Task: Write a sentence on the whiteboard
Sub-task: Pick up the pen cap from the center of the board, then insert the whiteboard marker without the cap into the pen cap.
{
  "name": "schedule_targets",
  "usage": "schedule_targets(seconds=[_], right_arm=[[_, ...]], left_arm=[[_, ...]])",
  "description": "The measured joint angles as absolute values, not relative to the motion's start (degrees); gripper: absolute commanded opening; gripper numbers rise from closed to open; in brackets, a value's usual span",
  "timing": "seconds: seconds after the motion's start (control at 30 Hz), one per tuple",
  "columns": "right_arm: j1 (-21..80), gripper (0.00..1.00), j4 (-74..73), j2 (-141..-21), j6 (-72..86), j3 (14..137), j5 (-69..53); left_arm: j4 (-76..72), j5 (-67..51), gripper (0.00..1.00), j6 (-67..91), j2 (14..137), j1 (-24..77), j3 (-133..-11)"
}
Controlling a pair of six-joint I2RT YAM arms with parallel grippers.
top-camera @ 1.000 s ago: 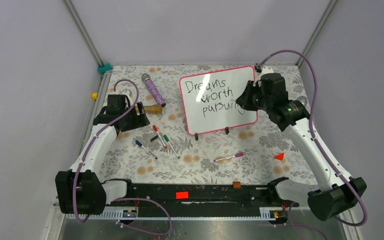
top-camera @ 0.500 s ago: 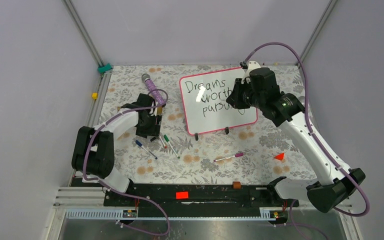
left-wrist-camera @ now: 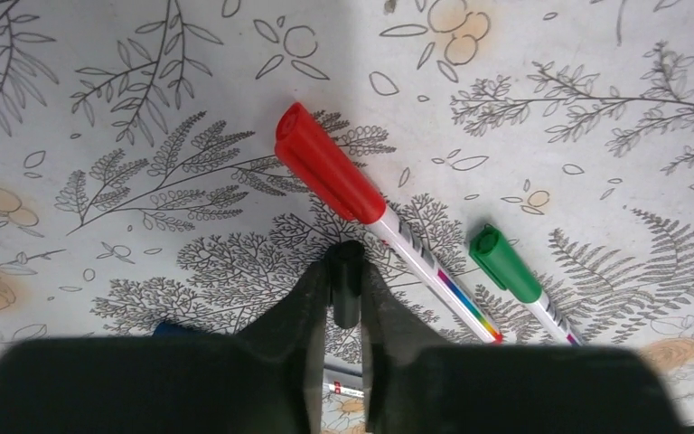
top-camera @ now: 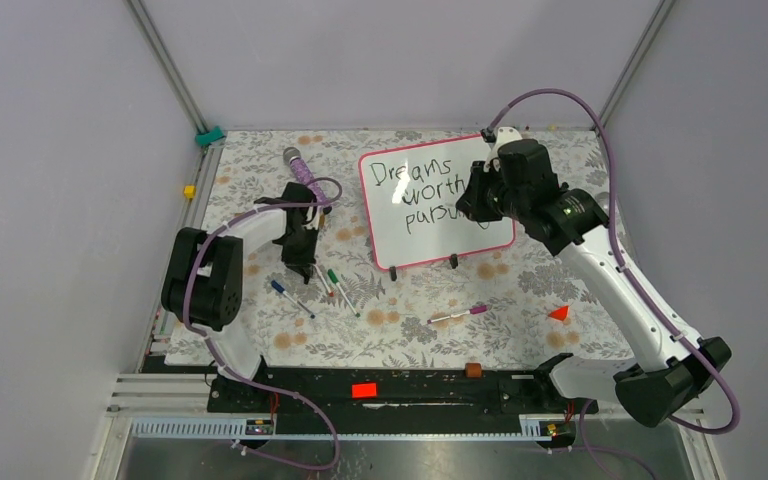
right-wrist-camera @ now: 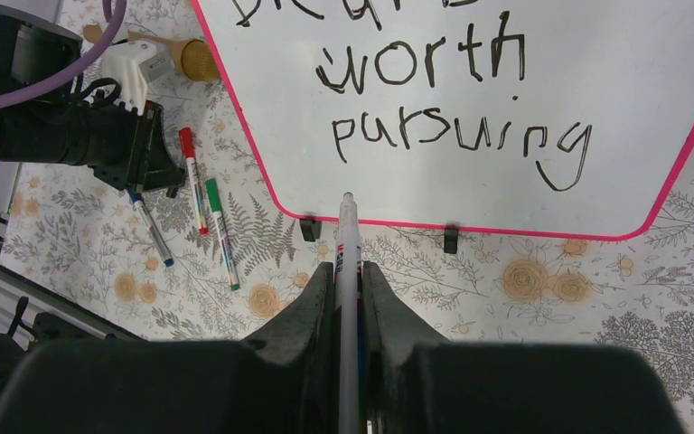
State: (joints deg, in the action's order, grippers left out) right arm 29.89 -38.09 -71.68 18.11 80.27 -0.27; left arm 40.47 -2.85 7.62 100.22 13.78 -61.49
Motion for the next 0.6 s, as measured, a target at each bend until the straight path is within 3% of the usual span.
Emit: schedule_targets(seconds=[0.2,0.4,0.6], right_arm=[[30.8,0.0,-38.0,-71.7,18.1,79.9,0.0],[36.0,0.0,-37.9,-74.1,18.3,81.8,0.3],[44.2,0.0,-36.8,-80.6,18.0,88.7,-0.6]], left_arm=[[40.5,-8.1,0.0,10.2,98.9,13.2,-60.5],[40.4,-20.4,0.0,18.5,87.0,10.2,-56.8],[23.7,-38.5,0.0,39.7,75.5,3.8,-47.9]])
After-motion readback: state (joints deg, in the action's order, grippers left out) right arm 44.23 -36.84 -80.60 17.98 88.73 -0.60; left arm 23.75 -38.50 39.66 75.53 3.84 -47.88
